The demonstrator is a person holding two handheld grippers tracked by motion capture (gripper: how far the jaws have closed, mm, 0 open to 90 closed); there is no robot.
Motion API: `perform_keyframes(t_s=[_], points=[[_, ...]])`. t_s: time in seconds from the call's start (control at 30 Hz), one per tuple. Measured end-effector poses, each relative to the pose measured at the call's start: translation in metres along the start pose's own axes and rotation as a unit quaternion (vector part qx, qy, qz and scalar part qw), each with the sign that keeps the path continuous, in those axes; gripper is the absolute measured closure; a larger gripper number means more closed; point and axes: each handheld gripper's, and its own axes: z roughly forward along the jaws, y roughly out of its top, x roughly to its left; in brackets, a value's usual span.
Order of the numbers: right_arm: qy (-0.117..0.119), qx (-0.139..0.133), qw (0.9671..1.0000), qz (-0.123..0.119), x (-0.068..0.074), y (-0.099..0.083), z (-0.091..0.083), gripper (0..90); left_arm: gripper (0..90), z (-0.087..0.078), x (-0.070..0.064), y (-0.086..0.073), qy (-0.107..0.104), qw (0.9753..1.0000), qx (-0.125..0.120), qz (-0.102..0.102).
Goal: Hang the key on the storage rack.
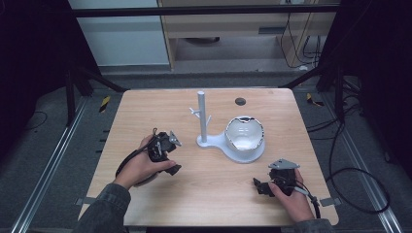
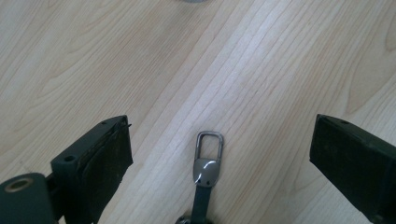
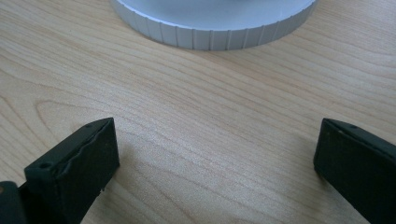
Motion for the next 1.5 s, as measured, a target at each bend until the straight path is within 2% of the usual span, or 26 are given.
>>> perform_keyframes(t_s=[0.1,0.3,0.37,0.43,0.5,0.53,0.6,0.67,0.83,0.9,0.97,1.2,1.3,1.5], points=[[0.000,0.001,1.0000,0.000,0.000,0.000,0.000,0.4,5.9,-0.003,0.005,0.000,0.003,0.9998,0.018,0.005],[0.000,0.001,1.0000,0.001,0.000,0.000,0.000,0.4,7.7,-0.006,0.009,-0.004,0.001,0.9998,0.021,0.004],[0.000,0.001,1.0000,0.001,0.000,0.000,0.000,0.4,8.9,-0.003,0.011,-0.006,0.001,0.9995,0.031,0.008],[0.000,0.001,1.0000,0.001,0.000,0.000,0.000,0.4,10.8,0.000,0.012,-0.007,0.000,0.9992,0.039,0.008],[0.000,0.001,1.0000,0.001,0.000,0.000,0.000,0.4,16.4,0.002,0.012,-0.007,-0.001,0.9990,0.044,0.007],[0.000,0.001,1.0000,0.000,0.000,0.000,0.000,0.4,19.0,0.005,0.012,-0.008,-0.001,0.9982,0.059,0.006],[0.000,0.001,1.0000,-0.001,0.000,0.000,0.000,0.4,22.1,0.006,0.012,-0.009,-0.004,0.9974,0.071,0.010],[0.000,0.001,1.0000,0.001,0.000,0.000,0.000,0.4,27.3,0.008,0.011,-0.011,-0.009,0.9967,0.079,0.017],[0.000,0.001,1.0000,0.001,0.000,0.000,0.000,0.4,33.6,0.011,0.011,-0.017,-0.014,0.9954,0.092,0.022],[0.000,0.001,1.0000,0.001,0.000,0.000,0.000,0.4,35.8,0.016,0.012,-0.022,-0.021,0.9935,0.111,0.017],[0.000,0.001,1.0000,0.000,0.000,0.000,0.000,0.4,37.3,0.019,0.012,-0.025,-0.019,0.9924,0.120,0.019],[0.000,0.001,1.0000,-0.001,0.000,0.000,0.000,0.4,45.6,0.020,0.014,-0.028,-0.022,0.9928,0.117,0.019],[0.000,0.001,1.0000,0.000,0.000,0.000,0.000,0.4,50.2,0.023,0.016,-0.029,-0.030,0.9919,0.122,0.018],[0.000,0.001,1.0000,-0.001,0.000,0.000,0.000,0.4,57.1,0.026,0.017,-0.029,-0.034,0.9910,0.128,0.020]])
